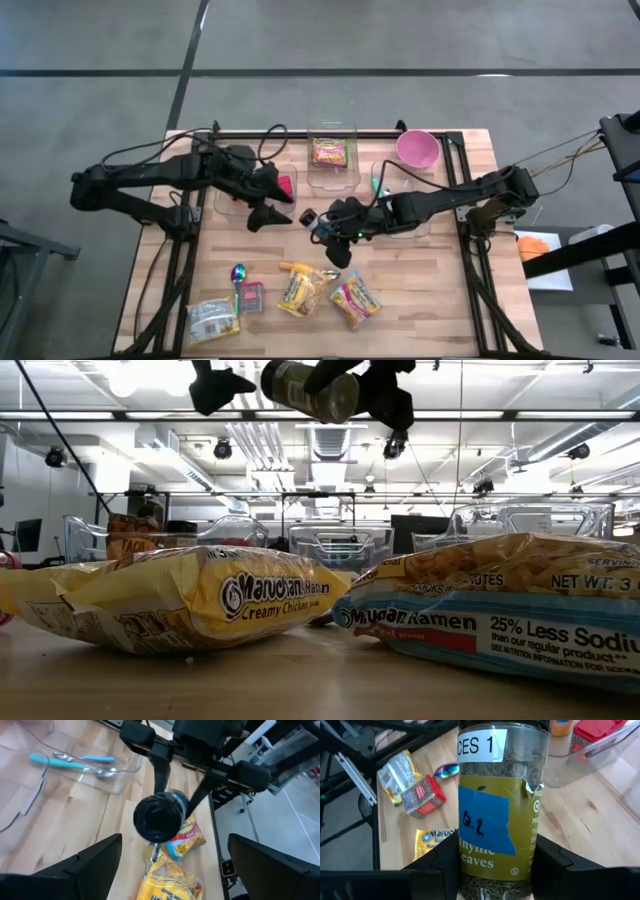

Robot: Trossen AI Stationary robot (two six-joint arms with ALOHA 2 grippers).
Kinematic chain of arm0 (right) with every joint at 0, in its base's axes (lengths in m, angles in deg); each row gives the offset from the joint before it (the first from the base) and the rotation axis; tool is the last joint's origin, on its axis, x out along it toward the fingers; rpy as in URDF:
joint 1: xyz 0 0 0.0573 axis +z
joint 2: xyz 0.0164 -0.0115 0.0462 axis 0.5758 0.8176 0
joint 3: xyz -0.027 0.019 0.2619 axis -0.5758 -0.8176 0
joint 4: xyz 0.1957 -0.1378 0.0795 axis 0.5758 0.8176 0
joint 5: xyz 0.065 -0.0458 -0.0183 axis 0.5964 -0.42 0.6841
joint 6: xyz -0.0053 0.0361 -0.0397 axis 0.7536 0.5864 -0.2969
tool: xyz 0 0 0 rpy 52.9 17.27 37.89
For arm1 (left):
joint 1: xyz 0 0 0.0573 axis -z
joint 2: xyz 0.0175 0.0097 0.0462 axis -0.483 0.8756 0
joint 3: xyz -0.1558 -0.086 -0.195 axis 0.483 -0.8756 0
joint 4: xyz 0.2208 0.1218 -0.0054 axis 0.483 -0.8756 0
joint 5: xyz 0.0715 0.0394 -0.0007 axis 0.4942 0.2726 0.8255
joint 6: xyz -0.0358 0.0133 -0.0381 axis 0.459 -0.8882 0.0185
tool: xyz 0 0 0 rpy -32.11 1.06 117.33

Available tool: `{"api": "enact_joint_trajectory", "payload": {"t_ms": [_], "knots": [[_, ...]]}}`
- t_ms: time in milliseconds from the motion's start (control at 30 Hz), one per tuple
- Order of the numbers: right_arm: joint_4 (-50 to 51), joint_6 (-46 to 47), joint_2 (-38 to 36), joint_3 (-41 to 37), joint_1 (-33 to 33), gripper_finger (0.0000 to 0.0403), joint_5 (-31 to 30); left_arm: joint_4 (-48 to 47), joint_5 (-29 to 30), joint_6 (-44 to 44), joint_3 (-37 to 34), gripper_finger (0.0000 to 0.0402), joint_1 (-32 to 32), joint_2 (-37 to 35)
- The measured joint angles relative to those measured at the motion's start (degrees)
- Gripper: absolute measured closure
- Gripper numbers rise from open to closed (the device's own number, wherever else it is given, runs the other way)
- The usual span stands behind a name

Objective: Pick & Place Food Item
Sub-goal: Put the green seasoning bottle into the left transparent bin

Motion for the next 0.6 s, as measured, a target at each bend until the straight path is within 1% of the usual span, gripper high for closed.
{"api": "enact_joint_trajectory", "payload": {"t_ms": [100, 433, 600], "knots": [[-0.2, 1.4, 0.0, 0.0, 0.0, 0.0239, -1.0, -0.2, 0.1, -0.2, 1.3, 0.003, 0.1, 1.7], [-4.2, 1.4, 0.0, 0.1, 0.0, 0.0239, -1.1, -0.5, 0.0, -1.5, 4.7, 0.003, 0.5, 7.0], [-4.4, 0.9, 0.0, 0.5, 0.0, 0.0239, -1.1, -0.3, -5.1, -1.5, 6.0, 0.003, 0.8, 9.1]]}}
